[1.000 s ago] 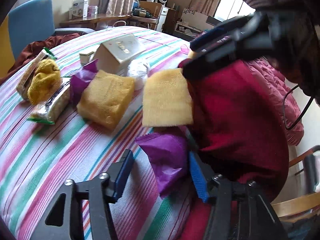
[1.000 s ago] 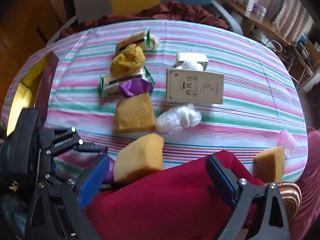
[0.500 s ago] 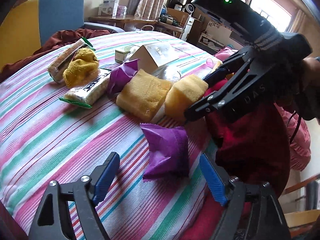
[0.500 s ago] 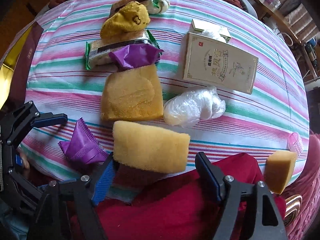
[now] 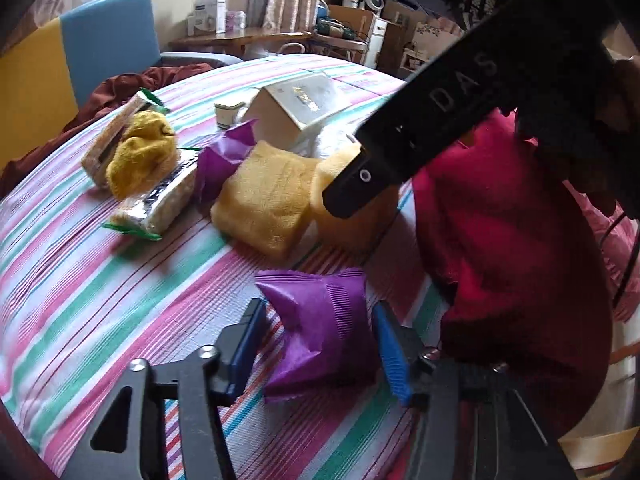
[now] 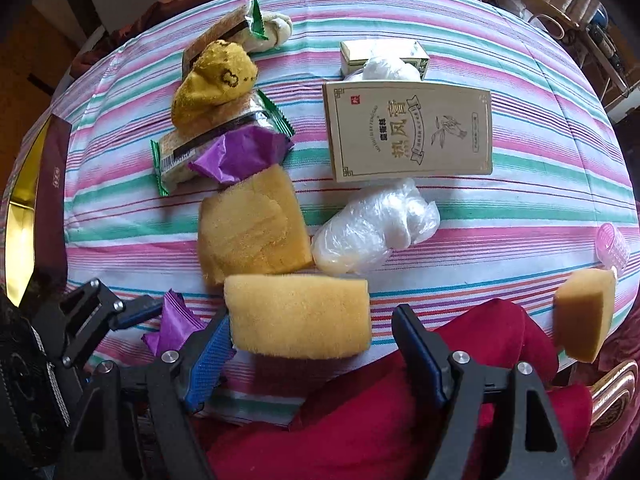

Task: Organize objects
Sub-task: 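Grasp the purple wrapped candy with the left tool while the right tool grasps the yellow sponge, then carry the candy into the gold tray and open the left tool while the right tool carries the sponge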

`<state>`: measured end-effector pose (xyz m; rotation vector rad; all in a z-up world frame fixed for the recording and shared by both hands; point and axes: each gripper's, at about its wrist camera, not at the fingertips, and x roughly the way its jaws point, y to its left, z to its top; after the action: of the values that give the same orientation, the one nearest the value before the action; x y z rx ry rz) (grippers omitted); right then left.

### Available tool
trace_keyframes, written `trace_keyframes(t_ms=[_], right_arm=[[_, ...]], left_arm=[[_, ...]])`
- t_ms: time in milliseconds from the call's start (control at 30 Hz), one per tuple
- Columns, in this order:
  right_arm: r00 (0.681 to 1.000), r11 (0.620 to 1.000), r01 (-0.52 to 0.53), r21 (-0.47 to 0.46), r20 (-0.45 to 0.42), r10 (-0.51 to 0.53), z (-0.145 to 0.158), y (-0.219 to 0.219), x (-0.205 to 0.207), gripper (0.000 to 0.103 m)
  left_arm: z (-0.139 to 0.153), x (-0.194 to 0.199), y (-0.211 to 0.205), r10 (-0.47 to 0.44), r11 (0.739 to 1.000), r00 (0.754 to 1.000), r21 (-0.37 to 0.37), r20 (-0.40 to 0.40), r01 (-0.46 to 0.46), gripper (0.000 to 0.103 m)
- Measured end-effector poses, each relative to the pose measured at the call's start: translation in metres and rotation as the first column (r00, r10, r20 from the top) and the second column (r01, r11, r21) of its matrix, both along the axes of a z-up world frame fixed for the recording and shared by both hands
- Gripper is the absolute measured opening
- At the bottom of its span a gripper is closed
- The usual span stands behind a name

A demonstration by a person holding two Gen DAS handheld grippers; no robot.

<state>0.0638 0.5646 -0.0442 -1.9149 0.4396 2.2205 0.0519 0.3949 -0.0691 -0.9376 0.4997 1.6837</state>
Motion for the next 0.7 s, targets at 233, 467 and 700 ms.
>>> trace_keyframes(t_ms=[233,467,700], right_arm=[[1.0,1.0,-0.009,0.0,-0.022,0.009,-0.002,0.006,0.006,0.059],[0.996,0.997,-0.017,0.078,-0.081,0.024,0.012,0.018,0.017,0.059],[0.988,0.996,0.003,0.088,-0.153,0.011,0.015,0.019,0.013,0.058]], left_arm=[[0.0,-0.003,-0.024,0.065,0.998,0.998,0.01,0.014,-0.065,0.039],[0.023,-0.011,-0.075,0.218,0.974,0.976,0.063,0.019,-0.219,0.039],[0.07,-0.041,-0.151,0.451,0.885,0.892,0.145,-0.033,-0.443,0.039]])
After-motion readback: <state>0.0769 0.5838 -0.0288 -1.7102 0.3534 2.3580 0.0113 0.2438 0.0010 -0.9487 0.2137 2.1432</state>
